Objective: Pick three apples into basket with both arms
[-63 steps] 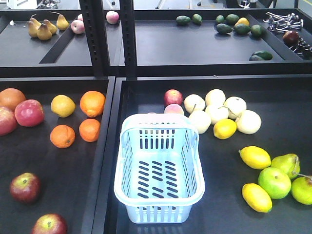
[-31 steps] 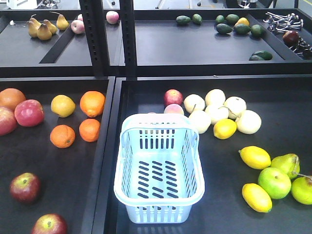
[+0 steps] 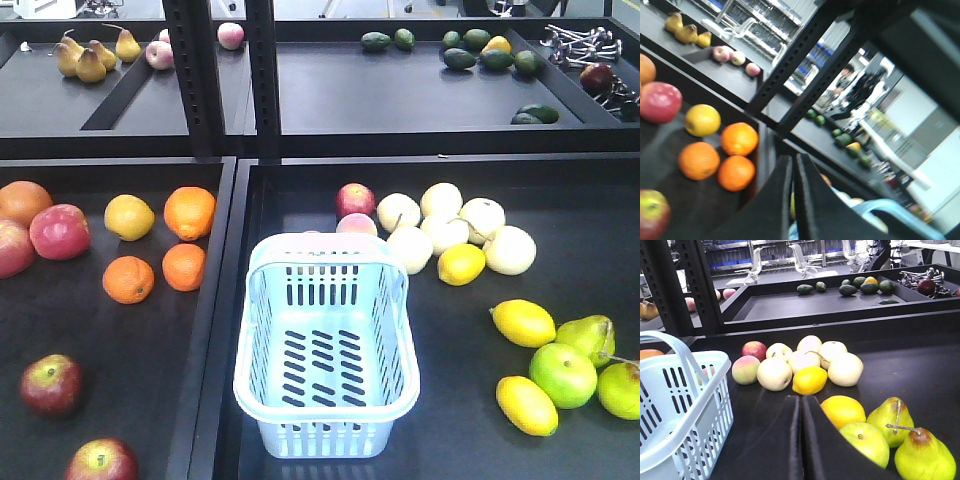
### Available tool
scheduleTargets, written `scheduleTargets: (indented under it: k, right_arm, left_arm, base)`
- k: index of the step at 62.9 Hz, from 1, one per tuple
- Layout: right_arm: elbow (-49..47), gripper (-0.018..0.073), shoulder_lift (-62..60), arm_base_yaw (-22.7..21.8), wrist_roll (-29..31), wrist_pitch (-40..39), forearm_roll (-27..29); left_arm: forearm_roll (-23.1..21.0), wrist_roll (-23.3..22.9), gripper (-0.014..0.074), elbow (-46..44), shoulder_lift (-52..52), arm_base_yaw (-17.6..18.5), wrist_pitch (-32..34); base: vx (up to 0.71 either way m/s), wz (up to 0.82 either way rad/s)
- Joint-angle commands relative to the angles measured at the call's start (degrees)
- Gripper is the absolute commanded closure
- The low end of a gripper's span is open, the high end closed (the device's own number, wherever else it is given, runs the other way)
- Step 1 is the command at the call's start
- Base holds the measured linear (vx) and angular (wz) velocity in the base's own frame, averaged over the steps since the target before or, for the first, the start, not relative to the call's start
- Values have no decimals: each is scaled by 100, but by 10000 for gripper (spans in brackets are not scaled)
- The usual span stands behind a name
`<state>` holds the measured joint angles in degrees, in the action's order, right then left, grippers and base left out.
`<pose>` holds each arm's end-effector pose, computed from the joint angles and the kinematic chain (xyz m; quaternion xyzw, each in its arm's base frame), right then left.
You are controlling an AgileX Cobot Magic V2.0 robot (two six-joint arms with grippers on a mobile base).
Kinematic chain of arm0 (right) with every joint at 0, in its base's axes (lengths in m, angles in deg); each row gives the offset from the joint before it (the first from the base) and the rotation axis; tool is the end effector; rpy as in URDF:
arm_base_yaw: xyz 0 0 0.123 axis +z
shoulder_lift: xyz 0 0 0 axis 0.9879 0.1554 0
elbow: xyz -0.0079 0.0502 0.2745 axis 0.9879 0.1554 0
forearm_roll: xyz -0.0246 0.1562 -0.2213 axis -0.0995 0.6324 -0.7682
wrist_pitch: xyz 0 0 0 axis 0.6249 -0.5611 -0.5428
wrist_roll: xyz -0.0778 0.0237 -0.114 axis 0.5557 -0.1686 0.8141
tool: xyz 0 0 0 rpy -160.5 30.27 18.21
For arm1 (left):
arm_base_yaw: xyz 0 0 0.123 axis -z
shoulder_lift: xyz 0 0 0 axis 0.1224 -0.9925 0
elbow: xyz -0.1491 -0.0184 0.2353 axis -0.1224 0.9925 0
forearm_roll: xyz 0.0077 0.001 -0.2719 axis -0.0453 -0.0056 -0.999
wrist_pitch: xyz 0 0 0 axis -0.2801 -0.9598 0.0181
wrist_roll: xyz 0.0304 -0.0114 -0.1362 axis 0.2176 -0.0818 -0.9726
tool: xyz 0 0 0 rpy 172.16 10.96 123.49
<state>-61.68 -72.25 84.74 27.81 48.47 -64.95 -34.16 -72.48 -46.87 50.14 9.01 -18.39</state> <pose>0.1313 0.0053 0.1827 0.0142 0.7442 0.0410 0.6665 0.1318 -0.0057 0.2038 -0.2449 0.6510 -0.2815 0.6610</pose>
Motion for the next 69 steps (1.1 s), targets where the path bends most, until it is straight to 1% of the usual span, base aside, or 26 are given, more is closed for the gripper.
scheduleTargets:
  k: [1,4,8,11,15,20,25,29,32,37,43,46,51,59,64,69]
  right_arm:
    - [77,566,-73,-36,-3,-439,-72]
    - [77,566,-73,-36,-3,-439,-72]
    - [77,566,-73,-36,-3,-439,-72]
    - [77,566,-73,-36,-3,-439,-72]
    - [77,566,-73,-36,-3,-439,-72]
    - [77,566,-73,-36,-3,-439,-72]
    - [77,566,-73,-36,-3,-439,-72]
    - [77,566,-73,-36,-3,-439,-72]
    - [77,566,-73,-36,-3,-439,-72]
    - [77,566,-73,-36,-3,-439,-72]
    - [77,566,-73,-36,-3,-439,-72]
    - [77,566,-73,-36,-3,-439,-72]
    - [77,566,-73,-36,-3,-439,-72]
    - [77,566,-73,-36,-3,-439,-72]
    - [77,566,-73,-36,-3,-439,-72]
    - [77,566,-73,-36,-3,-439,-72]
  left_arm:
    - [-905,-326,603,-9,92,5,716]
    - [-1380,-473,603,-9,92,27,934]
    - [-1865,-635,603,-13,92,40,1271]
    - [-2065,-697,603,-88,92,65,1452]
    - [-2049,-649,603,-324,92,120,1487]
    - [-1689,-589,603,-769,83,203,1368]
    - [-1008,-589,603,-1262,18,262,1204]
    - [-660,-589,603,-1586,-115,323,1032]
    - [-440,-598,603,-1909,-289,371,822]
    - [-220,-575,603,-2329,-570,469,416]
    - [103,-365,599,-2803,-1094,633,-2]
    - [149,-173,596,-3018,-1367,743,-280]
    - [110,254,591,-3287,-1824,945,-512]
    - [110,1249,561,-3813,-2583,1362,-790]
    - [110,1834,519,-4171,-3184,1613,-1012]
    - [110,2444,447,-4620,-3775,1845,-1339]
  base:
    - [0,0]
    - [0,0]
    - [0,0]
    - [0,0]
    - [0,0]
    - [0,0]
    - [0,0]
    - [0,0]
    - [0,0]
    - [0,0]
    - [0,0]
    - [0,0]
    - [0,0]
    - [0,0]
    - [0,0]
    - [0,0]
